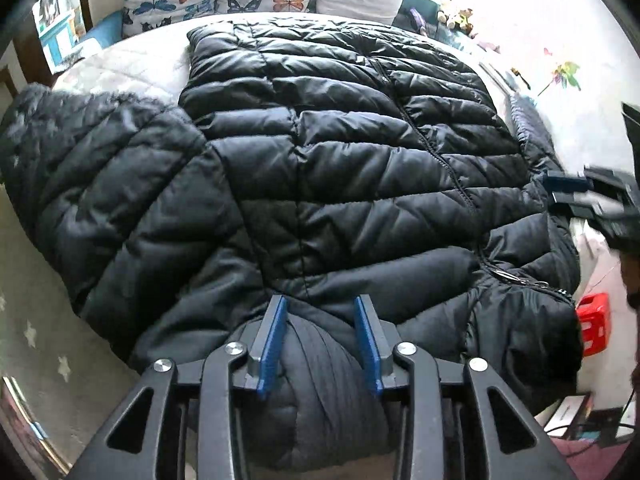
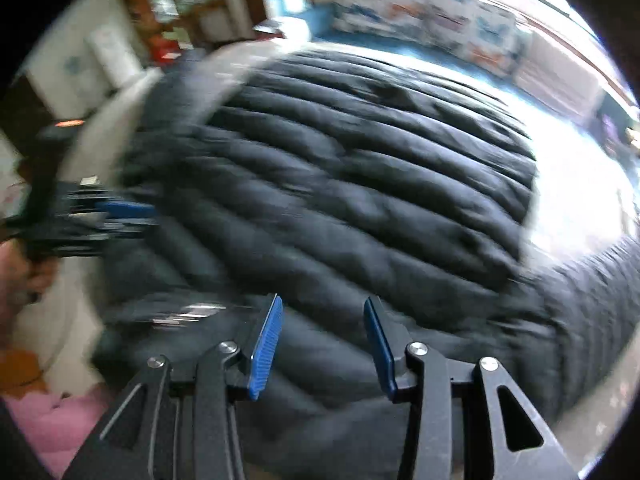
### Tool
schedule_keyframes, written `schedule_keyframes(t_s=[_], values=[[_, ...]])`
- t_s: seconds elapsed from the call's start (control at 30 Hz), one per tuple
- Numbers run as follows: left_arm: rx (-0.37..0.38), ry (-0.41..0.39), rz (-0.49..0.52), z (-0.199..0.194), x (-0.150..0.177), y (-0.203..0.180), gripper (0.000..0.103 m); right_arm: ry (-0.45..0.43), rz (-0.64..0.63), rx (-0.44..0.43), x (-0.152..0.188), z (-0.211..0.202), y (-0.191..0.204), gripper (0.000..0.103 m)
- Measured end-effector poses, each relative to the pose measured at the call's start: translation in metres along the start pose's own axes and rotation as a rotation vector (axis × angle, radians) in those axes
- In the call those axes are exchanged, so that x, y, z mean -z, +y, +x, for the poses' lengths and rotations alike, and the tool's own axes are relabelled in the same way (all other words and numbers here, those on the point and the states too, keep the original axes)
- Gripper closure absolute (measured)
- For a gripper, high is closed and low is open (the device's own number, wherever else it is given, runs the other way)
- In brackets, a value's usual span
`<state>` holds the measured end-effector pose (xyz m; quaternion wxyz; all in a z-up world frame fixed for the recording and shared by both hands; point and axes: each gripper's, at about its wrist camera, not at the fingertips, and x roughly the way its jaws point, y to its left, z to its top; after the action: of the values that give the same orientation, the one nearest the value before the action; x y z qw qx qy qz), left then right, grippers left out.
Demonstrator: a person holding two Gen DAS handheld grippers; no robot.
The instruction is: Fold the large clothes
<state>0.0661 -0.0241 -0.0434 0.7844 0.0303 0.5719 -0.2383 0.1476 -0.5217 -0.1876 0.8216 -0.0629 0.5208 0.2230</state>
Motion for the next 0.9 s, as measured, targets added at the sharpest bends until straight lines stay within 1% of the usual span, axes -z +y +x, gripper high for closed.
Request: schedule_keyframes(t_s=[0.1,0.13,0.17,0.23,0.27,0.33,0.4,0.47,0.5,0.53,0.57,0.6,0.67,0.77,0.83,0.87,0.9], values=[[0.029,-0.01,-0.021,-0.007,0.004,0.008,0.063,0.015,-0.038,-0.129,0.0,0.013,0.032,0.057],[0.042,-0.013,-0.03,-0.012,0.002,0.012,0.063,0.039,-0.048,-0.165,0.003,0.022,0.04,0.057],[0.072,-0.021,-0.052,-0.019,0.004,0.017,0.063,0.069,-0.069,-0.174,0.007,0.032,0.048,0.057],[0.11,-0.039,-0.086,-0.032,0.001,0.027,0.063,0.125,-0.104,-0.168,0.014,0.052,0.054,0.057],[0.12,-0.055,-0.105,-0.04,0.0,0.034,0.063,0.148,-0.119,-0.145,0.019,0.062,0.056,0.056],[0.104,-0.097,-0.137,-0.055,-0.004,0.05,0.063,0.131,-0.136,-0.14,0.023,0.063,0.055,0.056],[0.088,-0.145,-0.191,-0.068,-0.015,0.07,0.063,0.142,-0.117,-0.152,0.021,0.062,0.053,0.056],[0.13,-0.179,-0.229,-0.072,-0.027,0.087,0.063,0.153,-0.102,-0.161,0.018,0.063,0.049,0.055],[0.145,-0.187,-0.236,-0.07,-0.036,0.095,0.063,0.154,-0.106,-0.16,0.017,0.064,0.049,0.055],[0.127,-0.193,-0.244,-0.067,-0.045,0.101,0.063,0.154,-0.112,-0.158,0.015,0.065,0.048,0.054],[0.088,-0.198,-0.261,-0.061,-0.056,0.109,0.063,0.158,-0.115,-0.155,0.014,0.065,0.047,0.054],[0.066,-0.188,-0.274,-0.052,-0.066,0.117,0.063,0.16,-0.114,-0.155,0.017,0.063,0.048,0.054],[0.046,-0.15,-0.311,-0.033,-0.081,0.136,0.063,0.164,-0.11,-0.155,0.016,0.063,0.047,0.054],[0.038,-0.12,-0.349,-0.011,-0.098,0.162,0.063,0.168,-0.112,-0.16,0.015,0.065,0.047,0.054],[0.042,-0.119,-0.388,-0.011,-0.109,0.18,0.063,0.173,-0.112,-0.166,0.014,0.066,0.047,0.054],[0.053,-0.134,-0.404,-0.015,-0.112,0.186,0.063,0.178,-0.11,-0.171,0.013,0.067,0.047,0.054],[0.054,-0.168,-0.413,-0.021,-0.116,0.194,0.063,0.18,-0.109,-0.172,0.013,0.069,0.047,0.054]])
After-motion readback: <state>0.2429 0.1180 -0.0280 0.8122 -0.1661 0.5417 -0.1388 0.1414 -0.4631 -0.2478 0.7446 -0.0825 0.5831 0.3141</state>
